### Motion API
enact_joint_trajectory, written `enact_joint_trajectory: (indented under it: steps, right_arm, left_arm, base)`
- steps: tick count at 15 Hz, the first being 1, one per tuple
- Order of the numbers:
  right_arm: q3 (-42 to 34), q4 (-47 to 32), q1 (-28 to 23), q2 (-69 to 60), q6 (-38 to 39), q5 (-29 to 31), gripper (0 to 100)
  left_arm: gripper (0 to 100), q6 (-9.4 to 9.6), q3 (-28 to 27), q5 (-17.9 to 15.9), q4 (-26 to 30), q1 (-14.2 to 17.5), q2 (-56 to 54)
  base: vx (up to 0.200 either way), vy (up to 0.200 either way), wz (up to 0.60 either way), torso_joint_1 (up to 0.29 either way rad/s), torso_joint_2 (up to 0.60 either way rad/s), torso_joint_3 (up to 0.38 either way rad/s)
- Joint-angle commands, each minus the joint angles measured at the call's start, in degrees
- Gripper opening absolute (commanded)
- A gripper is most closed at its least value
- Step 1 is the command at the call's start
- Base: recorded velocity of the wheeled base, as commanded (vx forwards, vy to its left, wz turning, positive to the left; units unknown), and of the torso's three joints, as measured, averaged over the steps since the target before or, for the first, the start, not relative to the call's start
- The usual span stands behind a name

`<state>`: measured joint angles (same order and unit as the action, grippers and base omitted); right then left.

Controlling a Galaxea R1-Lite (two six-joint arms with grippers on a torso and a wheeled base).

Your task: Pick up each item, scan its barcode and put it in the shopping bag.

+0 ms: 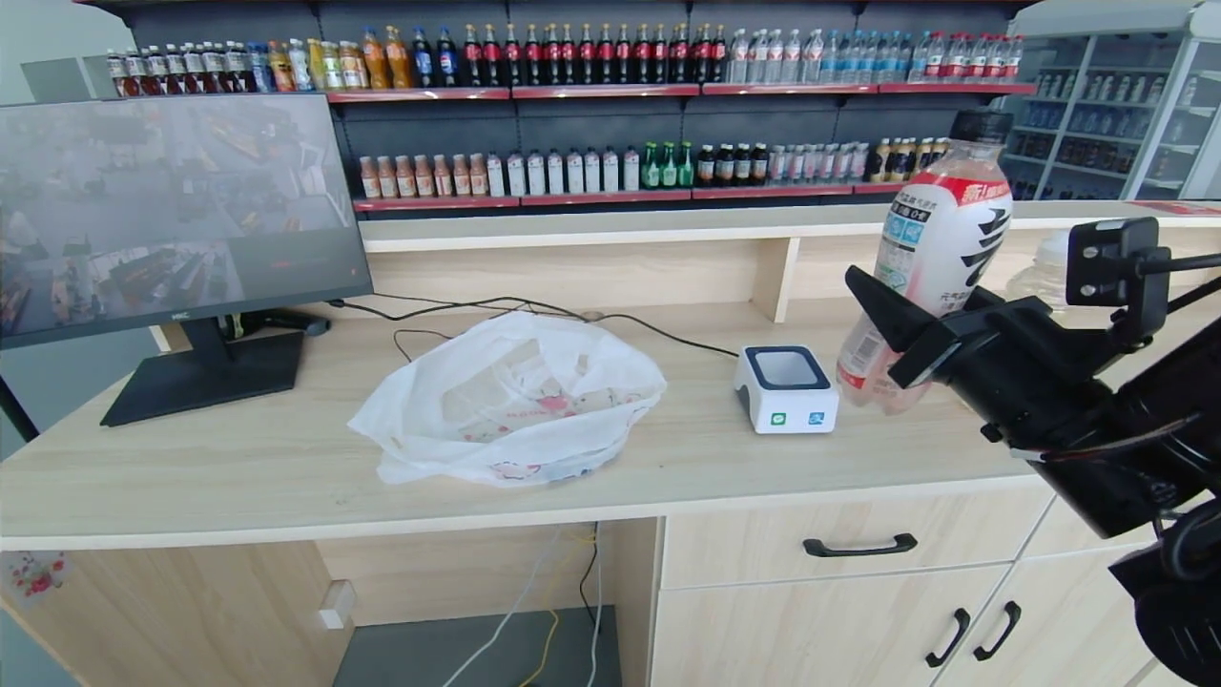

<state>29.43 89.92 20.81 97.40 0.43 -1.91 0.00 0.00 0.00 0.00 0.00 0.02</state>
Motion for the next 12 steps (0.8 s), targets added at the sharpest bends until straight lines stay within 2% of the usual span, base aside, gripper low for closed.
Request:
enact_joint_trajectory:
  steps: [1,4,12]
  right_arm:
    - [-0.95,0.08,-0.86,-1.16,0.01,-0.02,0]
    - [-2.01,0.08,-2.0,-2.31,0.1,-0.02,0]
    - [-1.48,0.08,-2.09,-2.48,0.01,-0.02,0]
  left_arm:
    - [100,0.0,0.0,0.0,0.0,0.0,-0.02]
    - [100,-0.09,0.0,0.0,0.0,0.0,-0.02]
    - [100,-0.26,0.0,0.09,0.0,0.0,-0.02]
  base:
    - [0.0,0.0,0.0,0.0,0.0,0.0]
    - [0.0,0.0,0.0,0.0,0.0,0.0]
    - [0.0,0.2,0.0,0.004,0.0,0.002]
